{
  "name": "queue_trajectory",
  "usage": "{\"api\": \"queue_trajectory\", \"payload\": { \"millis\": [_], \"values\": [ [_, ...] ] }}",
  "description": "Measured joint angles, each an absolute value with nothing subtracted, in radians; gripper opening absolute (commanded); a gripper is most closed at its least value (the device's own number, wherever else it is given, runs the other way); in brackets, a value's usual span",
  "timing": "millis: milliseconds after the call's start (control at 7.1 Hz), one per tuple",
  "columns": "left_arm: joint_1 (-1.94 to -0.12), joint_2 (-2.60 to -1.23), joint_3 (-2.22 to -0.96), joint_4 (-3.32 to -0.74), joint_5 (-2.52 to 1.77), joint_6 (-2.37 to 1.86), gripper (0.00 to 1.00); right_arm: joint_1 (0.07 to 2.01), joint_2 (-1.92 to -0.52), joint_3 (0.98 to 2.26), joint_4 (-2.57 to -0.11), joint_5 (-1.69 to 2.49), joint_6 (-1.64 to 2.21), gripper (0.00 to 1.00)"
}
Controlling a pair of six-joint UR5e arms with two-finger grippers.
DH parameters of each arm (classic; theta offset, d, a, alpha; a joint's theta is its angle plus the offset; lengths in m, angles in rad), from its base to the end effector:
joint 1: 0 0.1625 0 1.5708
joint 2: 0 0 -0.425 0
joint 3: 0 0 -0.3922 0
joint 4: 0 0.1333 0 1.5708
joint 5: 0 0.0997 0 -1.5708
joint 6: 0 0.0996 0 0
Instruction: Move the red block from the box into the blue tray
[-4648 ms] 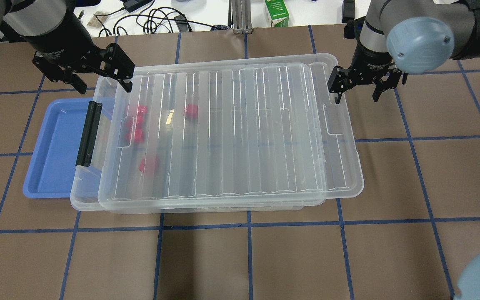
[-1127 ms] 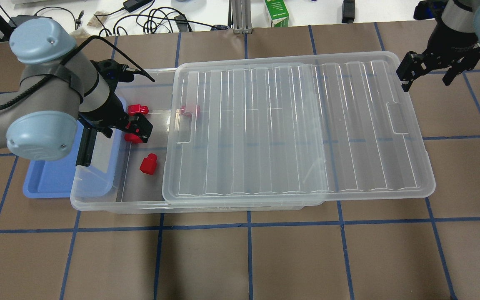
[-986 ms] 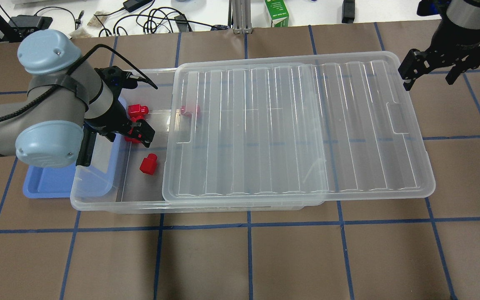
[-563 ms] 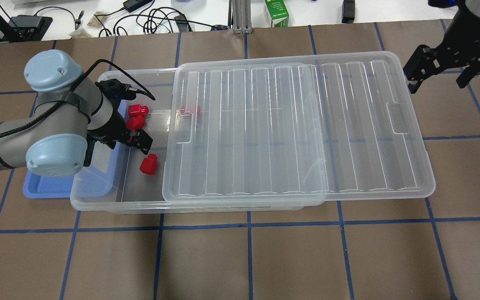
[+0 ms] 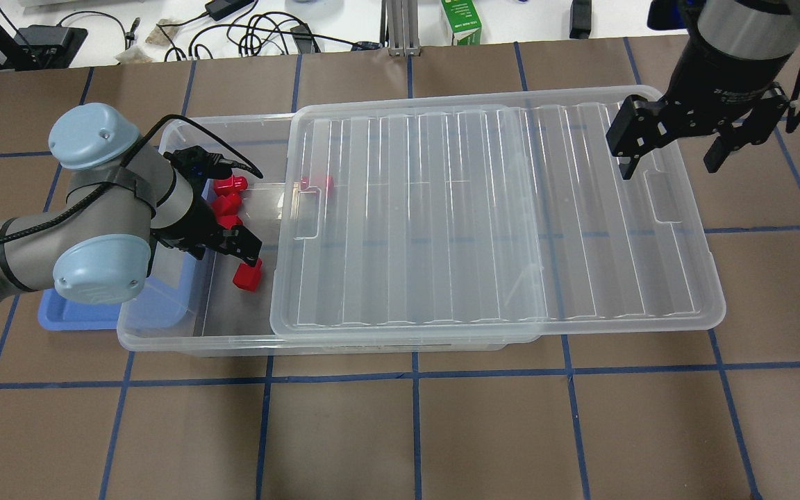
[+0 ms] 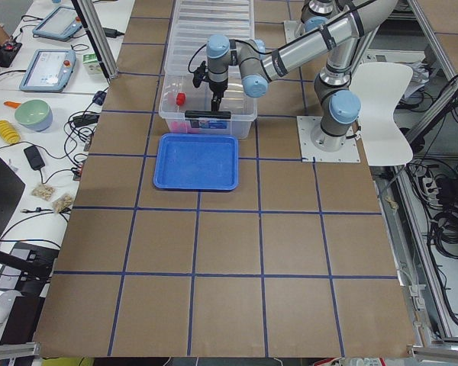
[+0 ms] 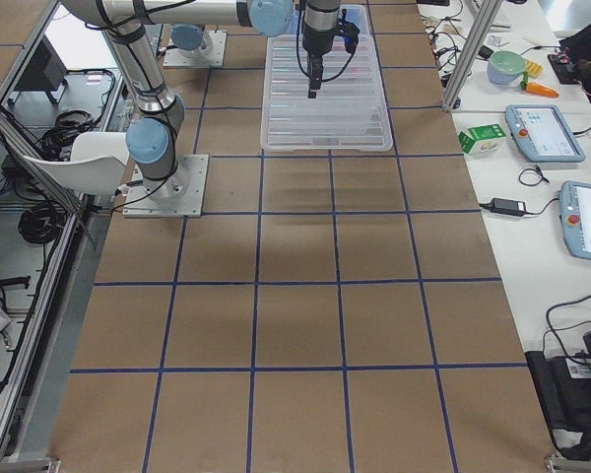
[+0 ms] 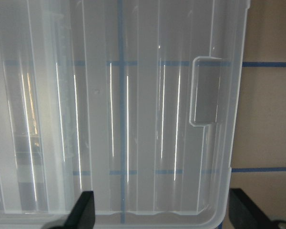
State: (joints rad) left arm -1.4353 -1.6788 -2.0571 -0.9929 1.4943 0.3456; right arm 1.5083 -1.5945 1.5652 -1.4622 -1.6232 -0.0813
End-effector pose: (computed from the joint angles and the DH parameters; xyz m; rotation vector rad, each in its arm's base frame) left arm -0.0763 -0.4836 0.2645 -0.3203 -3.0466 0.0035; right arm 0.0983 -0.4805 0.4918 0.0323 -3.0922 -0.1282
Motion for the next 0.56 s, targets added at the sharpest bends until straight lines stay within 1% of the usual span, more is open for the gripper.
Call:
{"api": "queue_trajectory", "payload": {
  "millis": [563],
  "values": [
    [-1.434, -1.692, -2.096, -0.953, 1.492, 0.343, 1.0, 1.529, -1.608, 1.574, -1.46, -1.548, -0.073, 1.0]
  ]
}}
